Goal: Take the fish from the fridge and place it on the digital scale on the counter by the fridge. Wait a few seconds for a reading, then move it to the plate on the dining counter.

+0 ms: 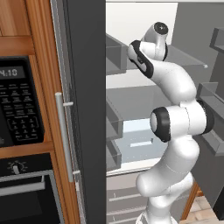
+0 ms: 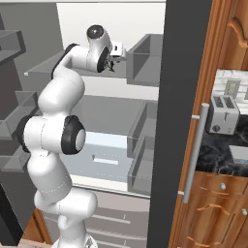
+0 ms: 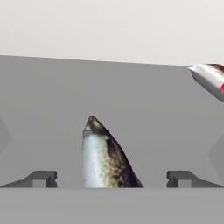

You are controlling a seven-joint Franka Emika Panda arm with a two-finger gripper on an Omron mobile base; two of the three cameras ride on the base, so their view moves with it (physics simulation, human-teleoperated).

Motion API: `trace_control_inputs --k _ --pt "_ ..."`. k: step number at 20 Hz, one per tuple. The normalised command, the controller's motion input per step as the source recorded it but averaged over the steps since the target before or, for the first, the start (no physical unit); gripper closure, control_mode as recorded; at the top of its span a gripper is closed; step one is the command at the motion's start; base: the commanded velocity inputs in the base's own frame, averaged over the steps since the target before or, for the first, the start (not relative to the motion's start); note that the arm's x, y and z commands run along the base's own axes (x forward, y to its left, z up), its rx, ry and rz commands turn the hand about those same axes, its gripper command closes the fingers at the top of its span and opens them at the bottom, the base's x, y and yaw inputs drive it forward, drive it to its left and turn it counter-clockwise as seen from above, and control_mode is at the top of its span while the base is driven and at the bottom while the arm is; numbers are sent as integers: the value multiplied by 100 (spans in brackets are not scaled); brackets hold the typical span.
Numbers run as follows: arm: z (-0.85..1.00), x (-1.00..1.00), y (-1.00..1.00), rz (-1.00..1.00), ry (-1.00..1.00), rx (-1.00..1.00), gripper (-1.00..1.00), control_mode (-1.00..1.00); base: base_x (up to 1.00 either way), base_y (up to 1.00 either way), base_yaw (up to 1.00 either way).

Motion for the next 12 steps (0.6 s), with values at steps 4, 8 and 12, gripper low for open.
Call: trace_control_inputs --k 4,8,12 --pt "-24 16 0 0 3 0 -100 -100 0 0 0" --pt "-30 6 0 0 3 0 -100 -100 0 0 0" --pt "-39 0 0 0 2 0 100 -100 0 0 0"
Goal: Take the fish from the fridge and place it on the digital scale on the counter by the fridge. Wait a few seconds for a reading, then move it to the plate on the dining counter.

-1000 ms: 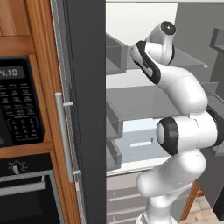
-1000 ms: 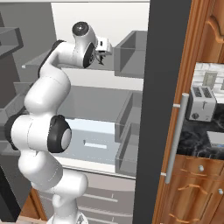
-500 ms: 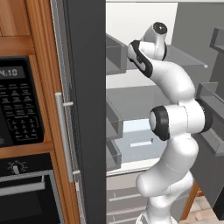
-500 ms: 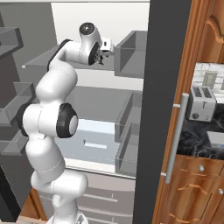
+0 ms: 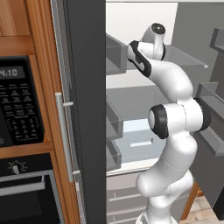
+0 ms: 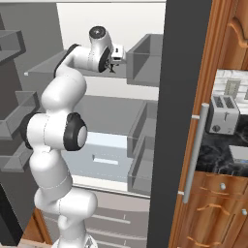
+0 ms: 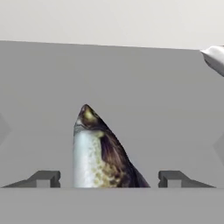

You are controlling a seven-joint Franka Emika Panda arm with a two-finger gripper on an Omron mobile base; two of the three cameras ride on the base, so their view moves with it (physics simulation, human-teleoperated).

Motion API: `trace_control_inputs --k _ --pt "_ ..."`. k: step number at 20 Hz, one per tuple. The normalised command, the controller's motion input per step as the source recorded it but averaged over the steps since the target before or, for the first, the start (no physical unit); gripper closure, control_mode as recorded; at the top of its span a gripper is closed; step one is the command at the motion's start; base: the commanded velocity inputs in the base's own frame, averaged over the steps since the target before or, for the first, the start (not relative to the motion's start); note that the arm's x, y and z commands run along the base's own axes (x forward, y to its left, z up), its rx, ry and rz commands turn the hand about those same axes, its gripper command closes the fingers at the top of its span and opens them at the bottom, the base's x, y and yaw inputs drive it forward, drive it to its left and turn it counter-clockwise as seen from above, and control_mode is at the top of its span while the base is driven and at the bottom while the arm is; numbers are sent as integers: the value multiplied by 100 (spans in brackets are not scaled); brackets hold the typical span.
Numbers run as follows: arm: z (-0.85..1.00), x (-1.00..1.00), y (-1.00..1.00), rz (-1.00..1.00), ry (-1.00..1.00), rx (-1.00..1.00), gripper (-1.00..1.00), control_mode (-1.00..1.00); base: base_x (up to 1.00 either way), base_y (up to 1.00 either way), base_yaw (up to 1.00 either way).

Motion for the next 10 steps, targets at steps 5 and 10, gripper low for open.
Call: trace_control_inputs --k 5,10 --pt "-40 0 0 0 1 0 100 -100 0 0 0" --pt "-21 -5 0 0 0 0 100 -100 0 0 0"
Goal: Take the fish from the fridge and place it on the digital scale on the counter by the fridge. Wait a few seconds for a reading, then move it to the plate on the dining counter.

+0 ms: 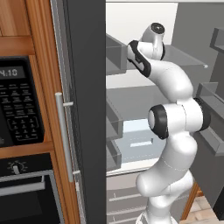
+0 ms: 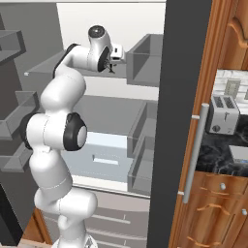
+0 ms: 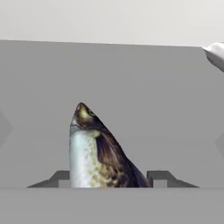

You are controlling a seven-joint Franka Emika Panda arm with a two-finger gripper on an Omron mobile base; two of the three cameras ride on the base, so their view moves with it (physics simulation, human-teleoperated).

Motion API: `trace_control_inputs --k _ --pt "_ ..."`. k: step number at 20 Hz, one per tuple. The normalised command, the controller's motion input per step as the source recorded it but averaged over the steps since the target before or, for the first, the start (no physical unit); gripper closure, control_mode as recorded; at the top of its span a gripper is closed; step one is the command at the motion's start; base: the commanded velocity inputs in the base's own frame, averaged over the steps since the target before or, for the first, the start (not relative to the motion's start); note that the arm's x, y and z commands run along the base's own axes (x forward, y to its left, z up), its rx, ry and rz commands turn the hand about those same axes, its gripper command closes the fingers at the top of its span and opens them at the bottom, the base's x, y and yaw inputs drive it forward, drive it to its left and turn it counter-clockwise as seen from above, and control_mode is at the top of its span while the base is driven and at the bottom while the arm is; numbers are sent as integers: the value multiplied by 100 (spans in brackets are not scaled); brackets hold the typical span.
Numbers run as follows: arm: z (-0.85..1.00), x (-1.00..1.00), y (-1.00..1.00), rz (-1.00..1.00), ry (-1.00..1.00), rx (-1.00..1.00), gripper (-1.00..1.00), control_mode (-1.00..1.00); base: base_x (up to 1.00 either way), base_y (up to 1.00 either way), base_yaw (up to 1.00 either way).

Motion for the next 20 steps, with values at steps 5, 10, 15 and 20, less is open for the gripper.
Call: trace_control_inputs --k 5,10,15,20 --pt "19 -88 0 -1 -10 3 100 -100 0 0 0" --pt "40 -100 0 -4 -7 6 100 -100 0 0 0" --pt "24 -100 0 -5 -2 3 100 -100 0 0 0" --pt "2 -100 2 -4 0 1 100 -100 0 0 0"
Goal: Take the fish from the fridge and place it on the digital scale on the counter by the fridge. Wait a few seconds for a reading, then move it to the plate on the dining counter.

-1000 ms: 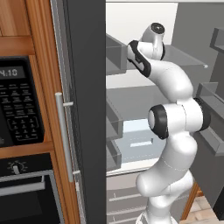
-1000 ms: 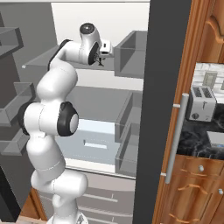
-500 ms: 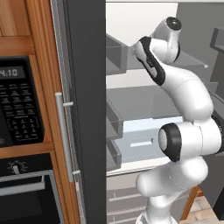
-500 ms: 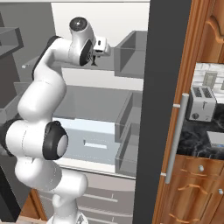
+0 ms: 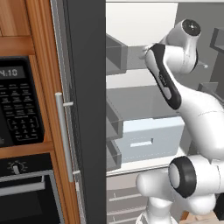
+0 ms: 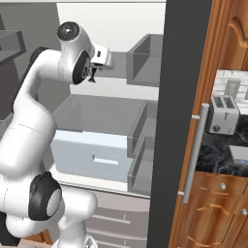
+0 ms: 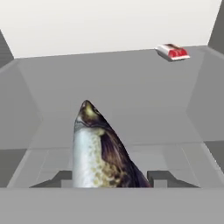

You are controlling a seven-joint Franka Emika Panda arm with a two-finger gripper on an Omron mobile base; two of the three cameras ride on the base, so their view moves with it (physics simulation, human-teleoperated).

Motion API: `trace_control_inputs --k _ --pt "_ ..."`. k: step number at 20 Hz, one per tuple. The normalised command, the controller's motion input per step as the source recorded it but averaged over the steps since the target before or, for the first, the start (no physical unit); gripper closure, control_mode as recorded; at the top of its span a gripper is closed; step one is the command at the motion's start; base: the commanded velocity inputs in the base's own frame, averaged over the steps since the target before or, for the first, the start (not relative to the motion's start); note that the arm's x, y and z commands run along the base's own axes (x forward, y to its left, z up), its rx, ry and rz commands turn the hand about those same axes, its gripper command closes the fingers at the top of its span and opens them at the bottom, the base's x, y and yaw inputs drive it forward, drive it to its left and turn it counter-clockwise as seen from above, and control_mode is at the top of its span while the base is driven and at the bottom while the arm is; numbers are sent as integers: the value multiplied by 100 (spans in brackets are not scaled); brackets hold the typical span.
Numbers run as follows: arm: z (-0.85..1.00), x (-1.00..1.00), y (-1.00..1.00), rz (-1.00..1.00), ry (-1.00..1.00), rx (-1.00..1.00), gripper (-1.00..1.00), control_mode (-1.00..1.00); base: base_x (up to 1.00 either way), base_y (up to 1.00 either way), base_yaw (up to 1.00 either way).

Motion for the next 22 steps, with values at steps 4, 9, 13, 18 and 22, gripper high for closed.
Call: trace_control_inputs --k 4,9,13,18,22 --pt "-13 -100 4 -5 8 1 100 -100 0 0 0" --pt "-32 -100 6 -7 19 0 100 -100 0 0 0" --pt "-49 -96 3 -7 34 0 100 -100 0 0 0" --pt "-80 -75 0 -4 27 0 100 -100 0 0 0" --pt "-75 -68 0 -2 4 0 100 -100 0 0 0"
